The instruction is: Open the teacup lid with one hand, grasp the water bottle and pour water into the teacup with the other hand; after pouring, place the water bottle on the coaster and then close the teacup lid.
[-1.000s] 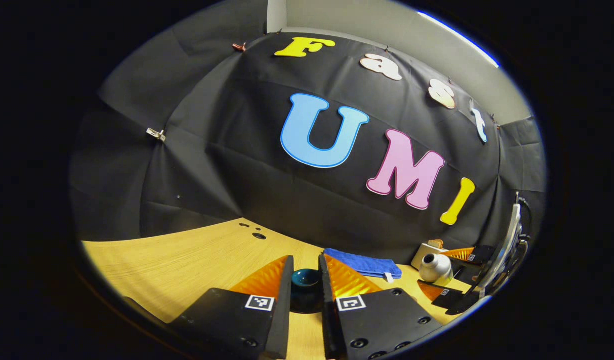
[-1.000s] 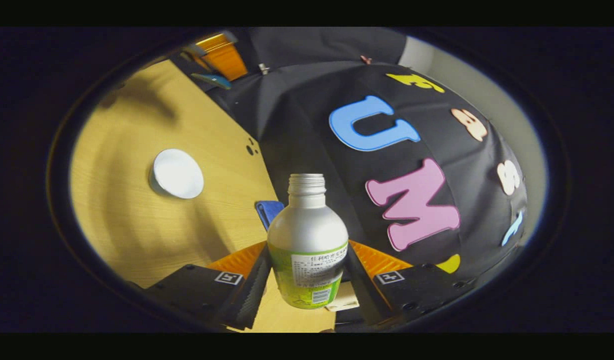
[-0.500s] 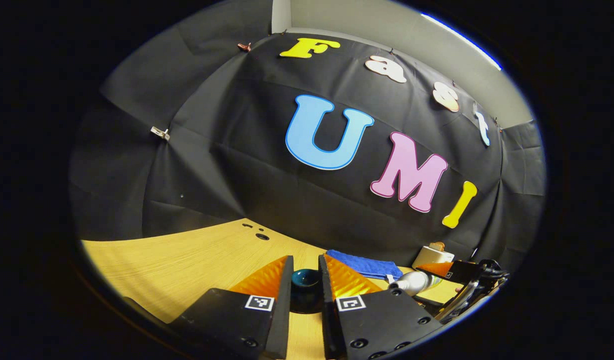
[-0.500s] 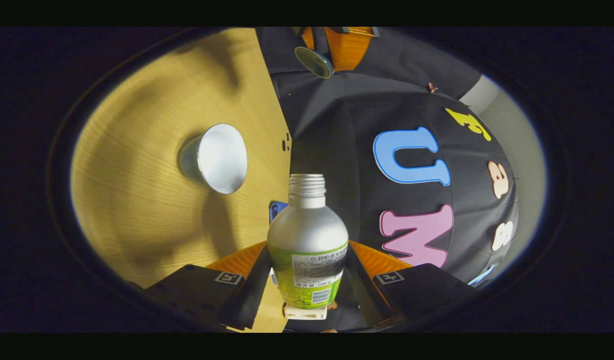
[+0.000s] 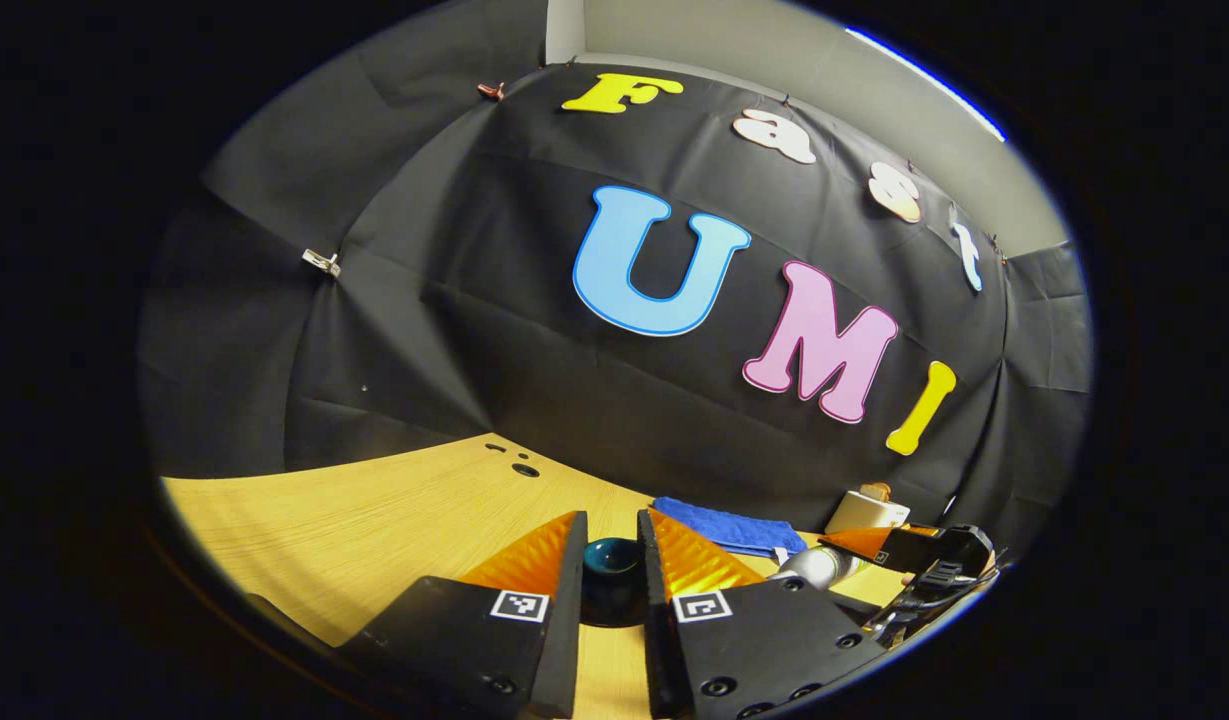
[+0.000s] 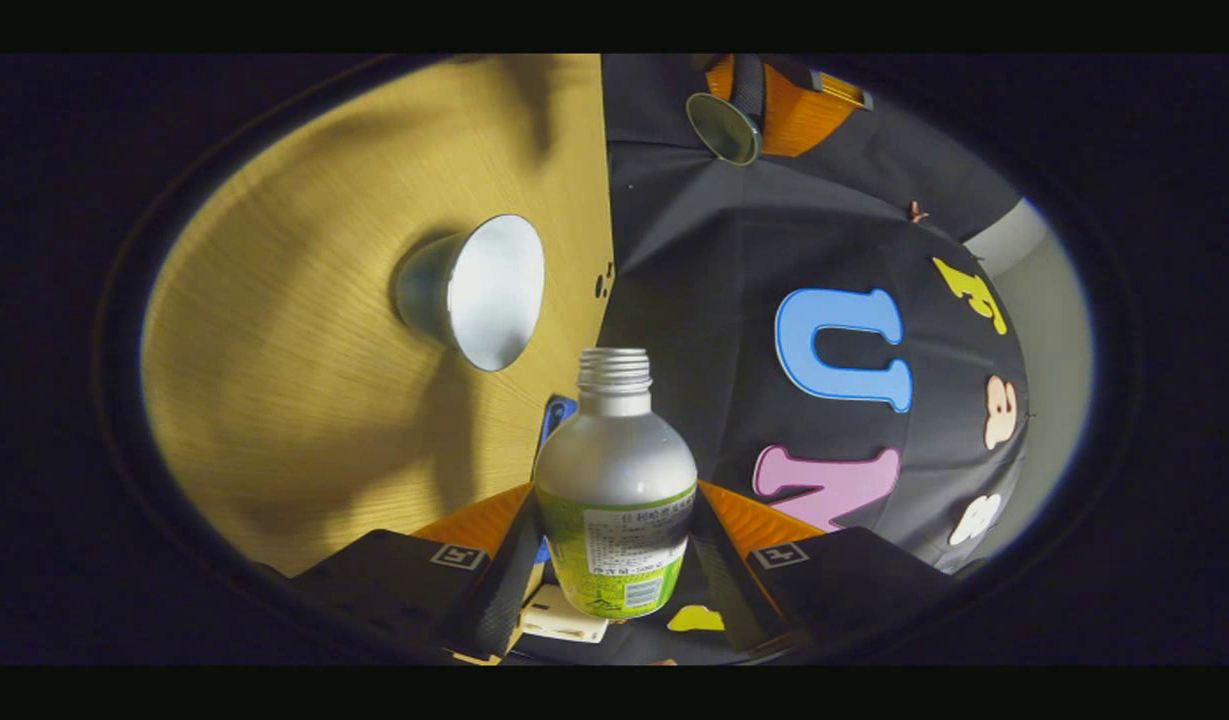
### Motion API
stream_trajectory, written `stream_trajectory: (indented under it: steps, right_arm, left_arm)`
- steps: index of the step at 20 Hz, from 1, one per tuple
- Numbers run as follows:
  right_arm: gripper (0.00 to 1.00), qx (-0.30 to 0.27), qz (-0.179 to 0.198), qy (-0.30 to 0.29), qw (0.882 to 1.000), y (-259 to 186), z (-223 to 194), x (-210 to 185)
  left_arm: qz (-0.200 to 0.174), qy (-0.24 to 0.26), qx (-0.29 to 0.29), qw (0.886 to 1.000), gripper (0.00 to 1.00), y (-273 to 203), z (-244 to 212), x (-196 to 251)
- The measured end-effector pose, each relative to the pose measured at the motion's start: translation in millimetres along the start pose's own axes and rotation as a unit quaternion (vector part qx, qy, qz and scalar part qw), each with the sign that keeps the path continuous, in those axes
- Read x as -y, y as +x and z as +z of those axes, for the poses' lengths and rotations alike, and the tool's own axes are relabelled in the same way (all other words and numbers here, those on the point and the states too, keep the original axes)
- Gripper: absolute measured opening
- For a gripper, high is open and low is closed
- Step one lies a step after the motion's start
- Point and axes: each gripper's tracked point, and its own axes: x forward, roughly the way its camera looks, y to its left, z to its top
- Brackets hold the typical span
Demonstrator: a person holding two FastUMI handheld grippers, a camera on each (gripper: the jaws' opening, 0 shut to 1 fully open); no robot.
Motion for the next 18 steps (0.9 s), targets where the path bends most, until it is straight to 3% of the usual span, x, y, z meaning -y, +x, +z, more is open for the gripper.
stream_trajectory:
  steps: [7, 8, 18]
  right_arm:
    - [0.80, 0.002, -0.006, -0.048, 0.999, -1.2, 2.8, 4.5]
    - [0.77, 0.002, -0.007, -0.055, 0.998, 0.9, 2.7, 5.6]
    - [0.84, 0.002, -0.003, -0.096, 0.995, 4.0, -1.0, 9.5]
  left_arm:
    - [-0.003, 0.002, 0.002, 1.000, 0.31, -2.2, 2.5, 2.5]
    - [-0.002, 0.002, 0.001, 1.000, 0.31, -1.6, 2.8, 2.2]
    - [-0.001, -0.004, 0.002, 1.000, 0.31, -3.0, 5.9, -0.2]
